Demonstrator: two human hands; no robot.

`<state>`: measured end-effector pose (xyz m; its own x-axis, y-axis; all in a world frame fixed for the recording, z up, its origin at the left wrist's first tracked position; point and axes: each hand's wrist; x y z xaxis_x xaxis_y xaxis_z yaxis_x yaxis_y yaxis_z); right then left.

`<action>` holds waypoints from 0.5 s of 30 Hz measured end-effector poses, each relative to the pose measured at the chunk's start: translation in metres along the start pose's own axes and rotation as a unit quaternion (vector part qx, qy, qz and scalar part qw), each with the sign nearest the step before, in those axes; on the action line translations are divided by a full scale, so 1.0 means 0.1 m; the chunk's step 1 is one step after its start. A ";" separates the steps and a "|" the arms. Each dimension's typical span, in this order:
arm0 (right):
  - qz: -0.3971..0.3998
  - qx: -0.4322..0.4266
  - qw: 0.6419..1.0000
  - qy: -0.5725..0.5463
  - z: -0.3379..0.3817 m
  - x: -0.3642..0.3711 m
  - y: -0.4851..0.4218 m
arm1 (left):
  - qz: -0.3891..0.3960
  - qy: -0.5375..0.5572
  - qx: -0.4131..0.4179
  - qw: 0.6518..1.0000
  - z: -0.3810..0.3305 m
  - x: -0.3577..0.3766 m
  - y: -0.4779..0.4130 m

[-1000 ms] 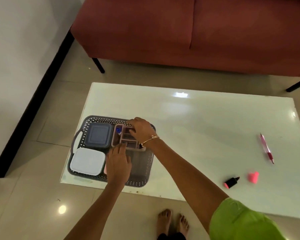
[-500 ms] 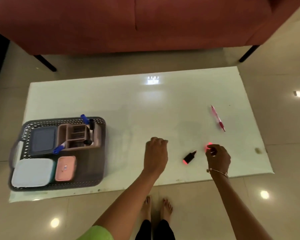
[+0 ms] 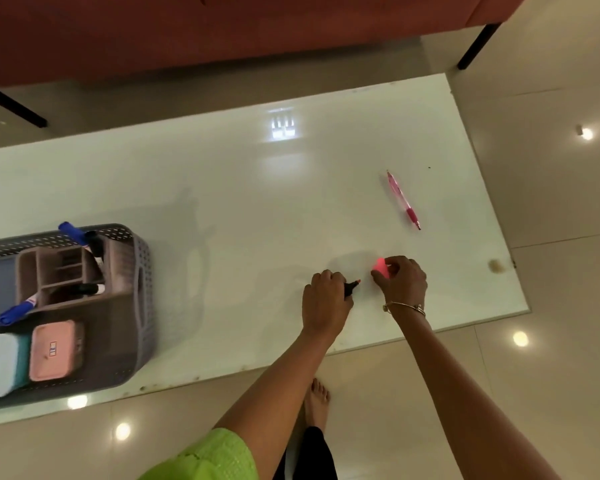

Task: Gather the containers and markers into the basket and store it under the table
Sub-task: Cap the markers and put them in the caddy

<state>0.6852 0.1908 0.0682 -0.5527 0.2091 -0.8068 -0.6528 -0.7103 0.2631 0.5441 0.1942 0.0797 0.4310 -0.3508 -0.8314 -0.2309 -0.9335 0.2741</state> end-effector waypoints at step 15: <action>0.223 -0.064 0.953 -0.195 0.72 -0.51 0.22 | 0.093 0.322 -0.104 0.936 0.19 -1.01 -0.19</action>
<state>0.6620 0.2128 0.1528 -0.9271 0.0839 -0.3653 -0.2539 -0.8576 0.4473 0.4881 0.2488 0.1492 0.8526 -0.4176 -0.3140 -0.2079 -0.8225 0.5293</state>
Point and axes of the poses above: each hand's wrist, its own y-axis away from the middle knuckle, its own x-axis out of the palm, z = x × y, and after that the axes turned 7 degrees about -z, right-handed
